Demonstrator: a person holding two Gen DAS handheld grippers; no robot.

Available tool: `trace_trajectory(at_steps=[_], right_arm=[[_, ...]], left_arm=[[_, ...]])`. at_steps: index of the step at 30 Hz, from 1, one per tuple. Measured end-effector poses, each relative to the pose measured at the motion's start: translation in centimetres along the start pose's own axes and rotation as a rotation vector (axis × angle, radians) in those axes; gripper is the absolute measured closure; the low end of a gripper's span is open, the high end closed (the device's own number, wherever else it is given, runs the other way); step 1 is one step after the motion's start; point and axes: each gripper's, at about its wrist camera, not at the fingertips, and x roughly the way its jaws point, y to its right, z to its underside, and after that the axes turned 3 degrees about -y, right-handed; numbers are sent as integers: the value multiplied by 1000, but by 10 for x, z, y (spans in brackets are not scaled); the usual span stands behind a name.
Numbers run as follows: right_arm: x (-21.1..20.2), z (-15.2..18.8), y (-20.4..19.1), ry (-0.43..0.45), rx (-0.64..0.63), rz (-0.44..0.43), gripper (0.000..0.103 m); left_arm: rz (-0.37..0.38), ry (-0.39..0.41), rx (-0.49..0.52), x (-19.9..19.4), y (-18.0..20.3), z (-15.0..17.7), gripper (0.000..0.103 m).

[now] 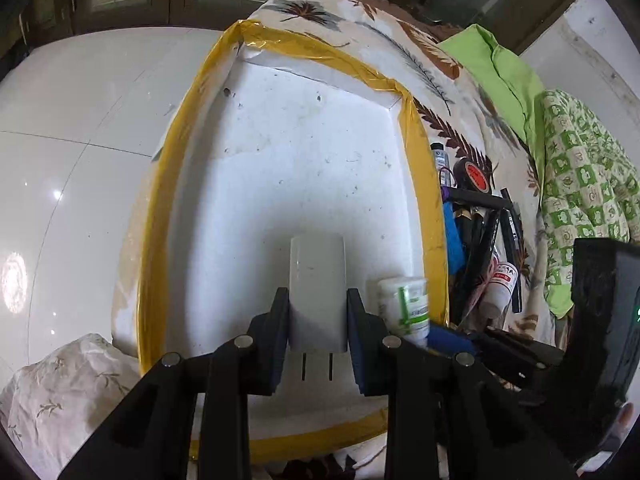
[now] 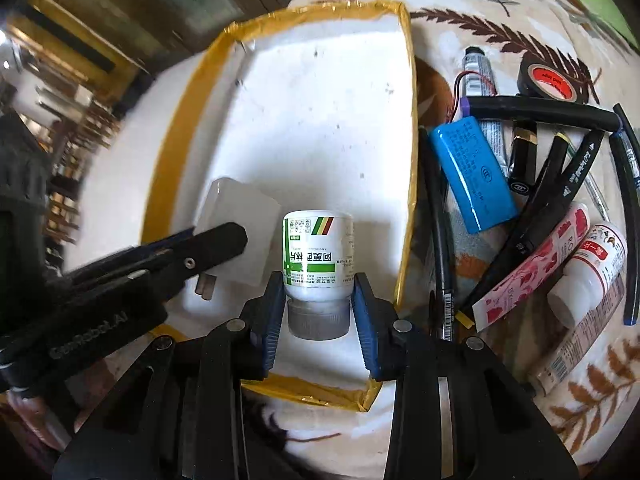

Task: Organize objects
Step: 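Grasp the white charger with the left gripper while the right grasps the green-label bottle, then lower charger and bottle into the white tray and open both grippers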

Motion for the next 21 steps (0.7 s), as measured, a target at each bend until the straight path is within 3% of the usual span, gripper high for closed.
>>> trace_trajectory(at_steps=[6, 11, 12, 14, 16, 18, 21], right_arm=[[13, 0, 0, -33, -8, 18, 69], [15, 2, 14, -35, 62, -88, 69], [15, 4, 16, -31, 68, -100, 69], [12, 9, 16, -20, 67, -109, 68], [7, 14, 14, 4, 37, -108, 63], [2, 21, 12, 15, 26, -111, 57], [-3, 29, 17, 17, 30, -118, 57]], left_arm=[[10, -4, 0, -2, -5, 2, 76], [50, -2, 2, -6, -2, 5, 73], [70, 9, 9, -9, -1, 6, 70], [93, 41, 29, -17, 3, 9, 47], [97, 73, 45, -24, 6, 12, 38], [104, 90, 60, -27, 9, 13, 38], [93, 97, 60, -27, 10, 12, 38]])
